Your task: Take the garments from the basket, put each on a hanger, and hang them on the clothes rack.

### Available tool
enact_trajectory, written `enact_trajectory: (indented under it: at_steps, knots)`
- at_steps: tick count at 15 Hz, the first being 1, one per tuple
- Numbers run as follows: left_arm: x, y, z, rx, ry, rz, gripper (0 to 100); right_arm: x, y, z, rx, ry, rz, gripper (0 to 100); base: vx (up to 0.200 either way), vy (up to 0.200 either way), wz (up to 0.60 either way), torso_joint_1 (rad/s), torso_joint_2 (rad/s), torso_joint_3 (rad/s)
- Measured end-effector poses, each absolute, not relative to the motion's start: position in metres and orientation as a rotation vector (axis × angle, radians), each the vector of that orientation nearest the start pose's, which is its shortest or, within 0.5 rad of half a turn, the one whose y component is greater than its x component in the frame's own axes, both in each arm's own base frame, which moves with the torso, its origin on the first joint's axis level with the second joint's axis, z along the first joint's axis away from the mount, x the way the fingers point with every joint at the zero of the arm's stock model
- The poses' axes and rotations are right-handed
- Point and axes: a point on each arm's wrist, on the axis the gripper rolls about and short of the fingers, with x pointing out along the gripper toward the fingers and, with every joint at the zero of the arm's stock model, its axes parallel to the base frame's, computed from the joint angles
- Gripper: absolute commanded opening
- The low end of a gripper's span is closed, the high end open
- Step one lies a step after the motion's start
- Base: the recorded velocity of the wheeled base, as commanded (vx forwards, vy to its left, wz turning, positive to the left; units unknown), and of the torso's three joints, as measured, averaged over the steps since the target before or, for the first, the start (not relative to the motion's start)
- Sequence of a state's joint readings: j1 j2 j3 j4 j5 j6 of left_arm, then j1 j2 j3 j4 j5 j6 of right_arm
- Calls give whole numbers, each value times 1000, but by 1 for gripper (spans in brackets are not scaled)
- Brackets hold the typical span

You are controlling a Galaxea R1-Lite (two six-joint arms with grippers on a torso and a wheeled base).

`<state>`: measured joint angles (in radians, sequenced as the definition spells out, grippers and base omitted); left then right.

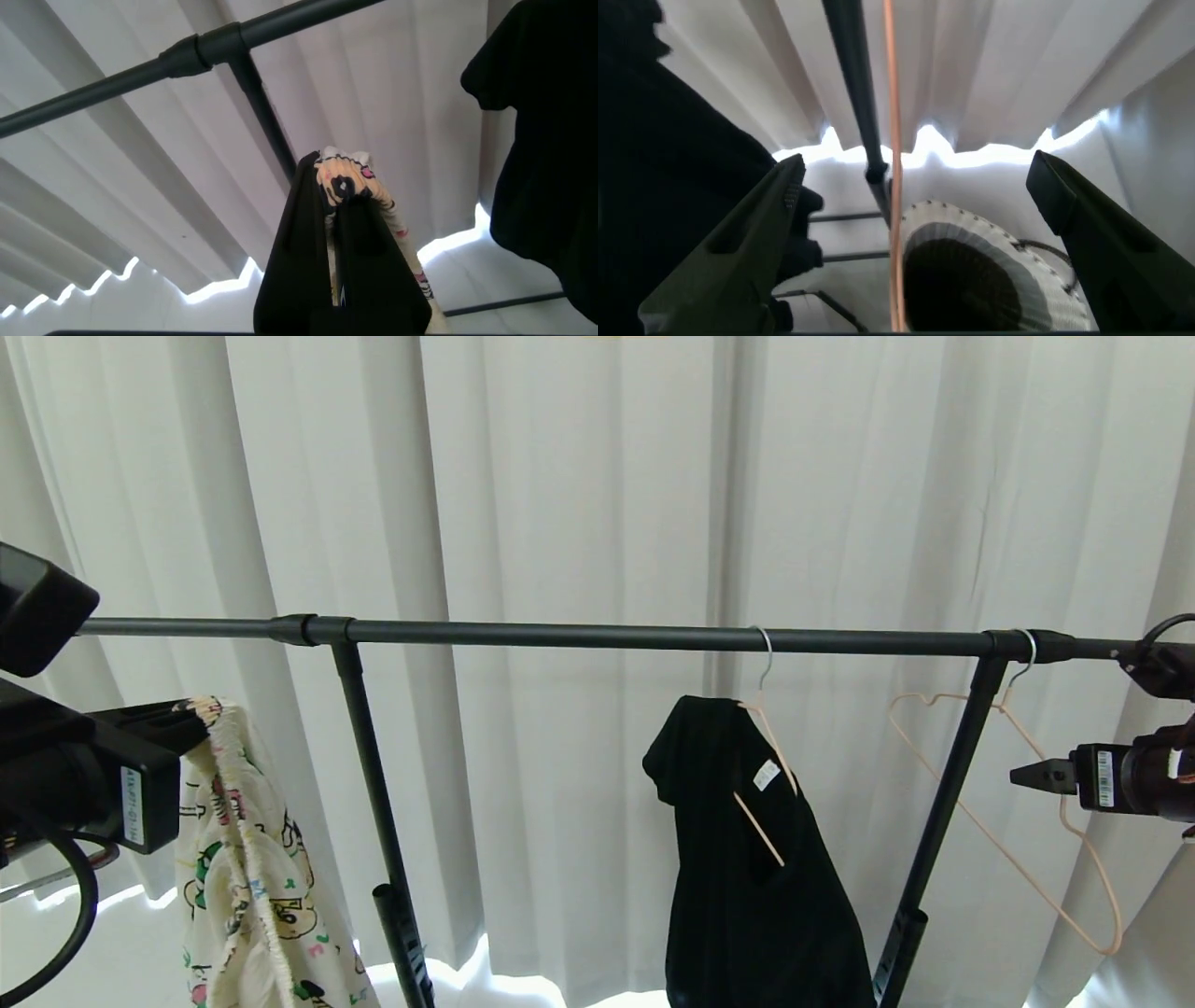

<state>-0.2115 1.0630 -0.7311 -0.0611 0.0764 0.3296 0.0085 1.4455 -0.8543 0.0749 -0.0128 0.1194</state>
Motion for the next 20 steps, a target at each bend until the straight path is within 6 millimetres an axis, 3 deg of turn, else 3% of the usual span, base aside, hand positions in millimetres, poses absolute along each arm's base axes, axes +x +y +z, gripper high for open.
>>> enact_trajectory:
  at_steps: [8, 14, 15, 20]
  knots:
    - [142, -29, 249, 394, 247, -182, 0, 254, -5, 177, 114, 716, -60, 100, 0, 0, 0, 0, 0, 0]
    - [142, -29, 249, 394, 248, -182, 0, 260, -3, 167, 90, 747, -48, 100, 0, 0, 0, 0, 0, 0]
    - [142, -29, 248, 394, 249, -182, 0, 260, -3, 166, 89, 753, -49, 0, 0, 0, 0, 0, 0, 0]
    - [142, -29, 248, 394, 249, -182, 0, 261, -3, 164, 86, 757, -48, 0, 0, 0, 0, 0, 0, 0]
